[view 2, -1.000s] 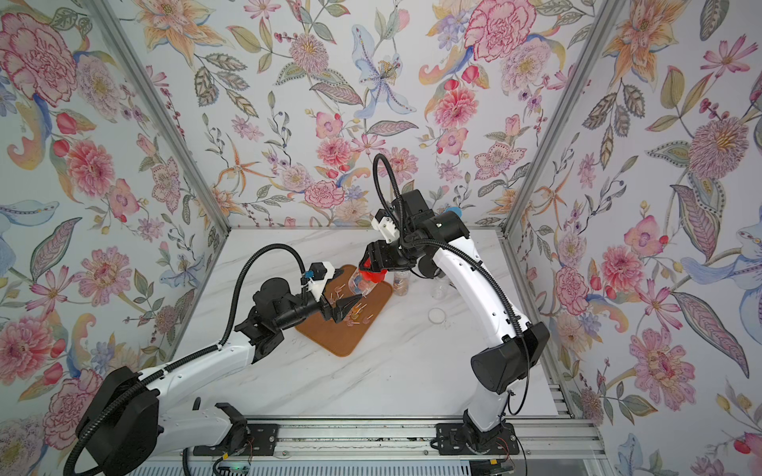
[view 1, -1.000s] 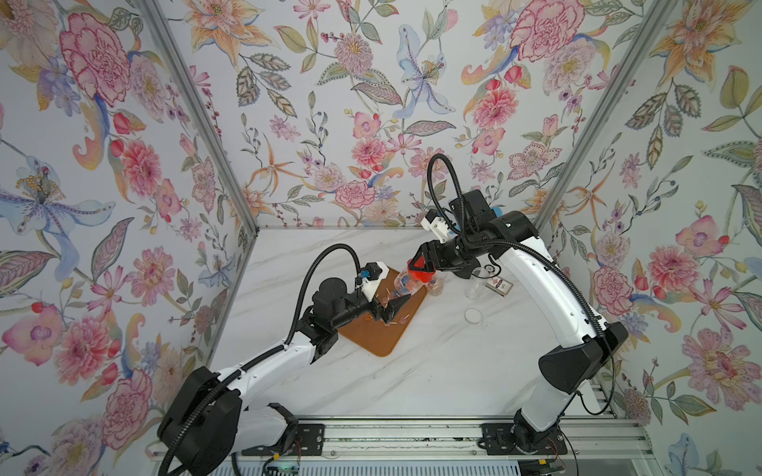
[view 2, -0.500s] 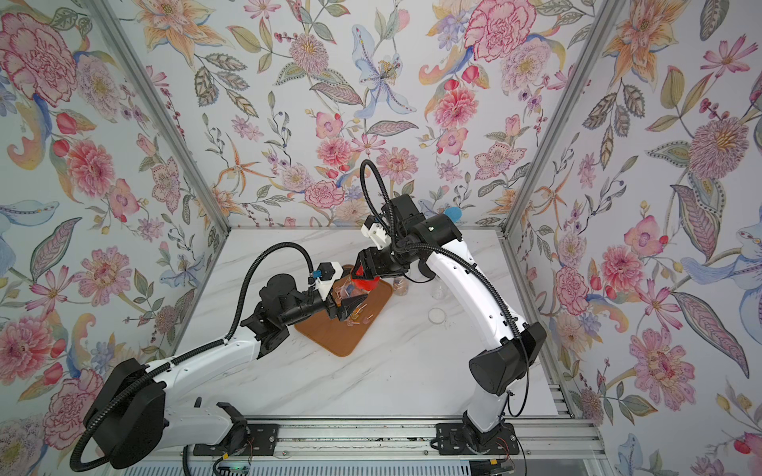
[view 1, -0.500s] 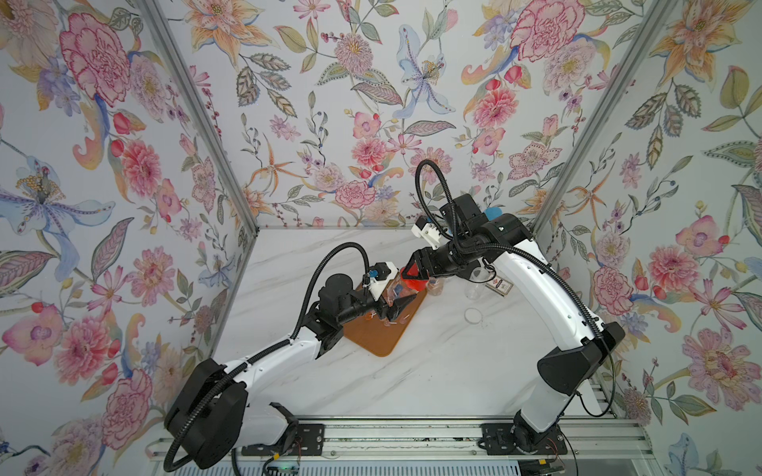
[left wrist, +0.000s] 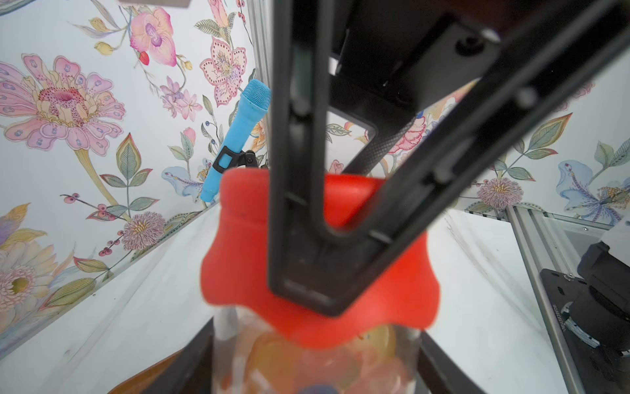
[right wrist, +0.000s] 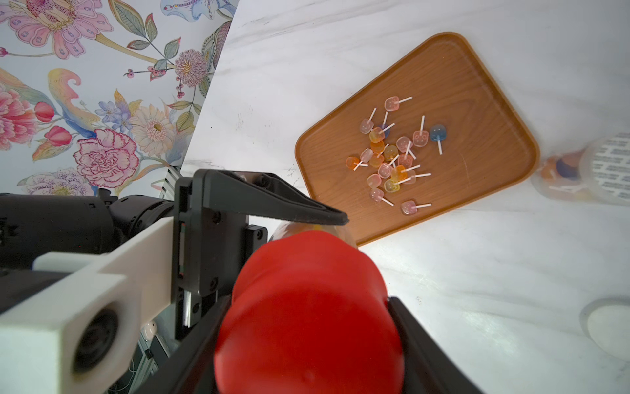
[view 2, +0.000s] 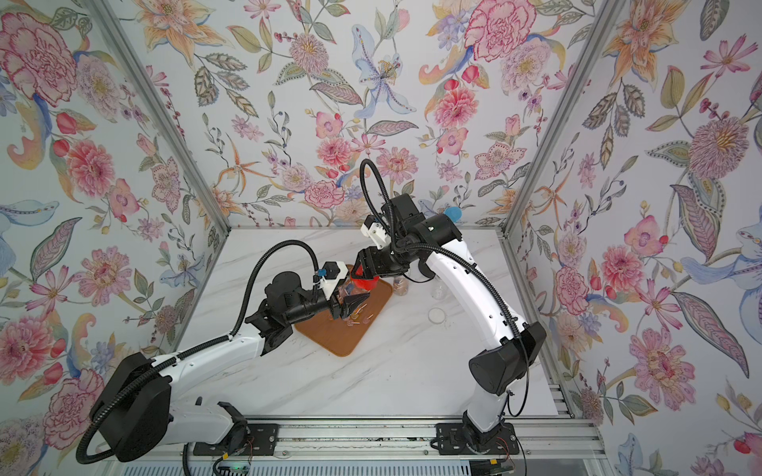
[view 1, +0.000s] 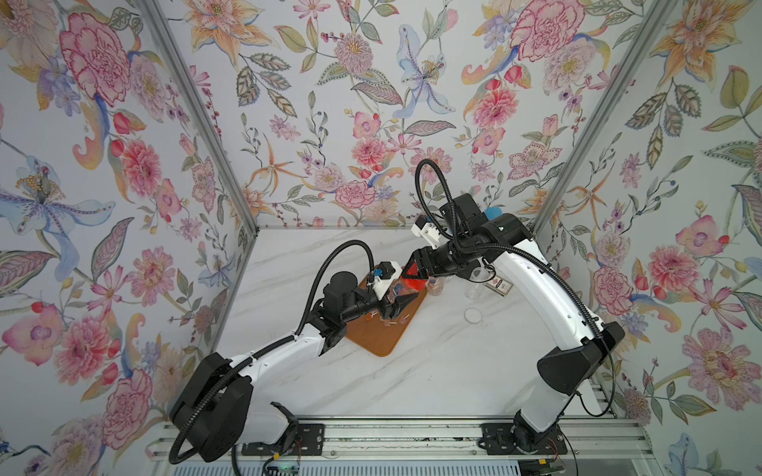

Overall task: Pour the candies out of the jar
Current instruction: Pick up the jar from the center of the board.

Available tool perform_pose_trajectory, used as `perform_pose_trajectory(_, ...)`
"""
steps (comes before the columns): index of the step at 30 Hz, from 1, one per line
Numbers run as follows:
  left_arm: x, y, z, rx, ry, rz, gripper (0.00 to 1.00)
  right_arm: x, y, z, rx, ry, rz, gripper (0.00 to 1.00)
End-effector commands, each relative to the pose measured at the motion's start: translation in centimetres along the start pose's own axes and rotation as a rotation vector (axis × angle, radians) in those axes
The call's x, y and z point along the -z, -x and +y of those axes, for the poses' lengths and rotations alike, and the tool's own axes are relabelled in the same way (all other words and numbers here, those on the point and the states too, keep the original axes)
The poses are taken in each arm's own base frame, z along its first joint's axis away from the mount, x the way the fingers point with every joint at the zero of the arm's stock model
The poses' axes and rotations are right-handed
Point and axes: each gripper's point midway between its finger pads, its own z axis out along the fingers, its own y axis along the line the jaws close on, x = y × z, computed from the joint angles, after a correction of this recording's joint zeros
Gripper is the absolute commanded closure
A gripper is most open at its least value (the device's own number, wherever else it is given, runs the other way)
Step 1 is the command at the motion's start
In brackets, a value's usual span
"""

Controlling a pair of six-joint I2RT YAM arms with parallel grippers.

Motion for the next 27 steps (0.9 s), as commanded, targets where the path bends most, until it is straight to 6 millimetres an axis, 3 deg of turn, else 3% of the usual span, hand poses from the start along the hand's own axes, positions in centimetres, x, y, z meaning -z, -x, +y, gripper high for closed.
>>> perform_pose_trajectory(1,0.2,1.4,1.1,-0.002,0.054,-0.027,0.36,1.1,-0.8,1.7,0.019,0.04,0.01,0.52)
perform_pose_trajectory(6,0.8,1.9,1.7,0.003,0.103,-0.029,0.47,1.3,-0.4,1.9,0.02,0.047,-0.017,0.44)
perform_pose_trajectory(10,1.4,2.8,1.9,0.006,0.131,-0.053,0.64,1.7,0.6,2.4,0.022,0.058,-0.073,0.06)
perform_pose_trajectory(11,1.6,3.0,2.0,0.009,0.139,-0.061,0.68,2.0,0.9,2.4,0.028,0.053,-0.096,0.0)
perform_pose_trajectory(13,1.8,3.1,2.3,0.012,0.159,-0.07,0.73,2.5,1.9,2.1,0.038,0.035,-0.159,0.0)
perform_pose_trajectory(18,2.0,2.9,3.6,0.016,0.236,-0.089,1.0,3.8,5.0,0.5,0.032,0.033,-0.39,0.0)
perform_pose_trajectory(22,1.9,3.2,4.5,0.054,0.279,-0.113,1.0,3.9,6.3,-1.7,-0.022,0.029,-0.542,0.0)
perform_pose_trajectory(27,1.0,2.2,5.4,0.099,0.305,-0.093,1.0,2.7,6.6,-1.5,0.056,0.049,-0.597,0.0)
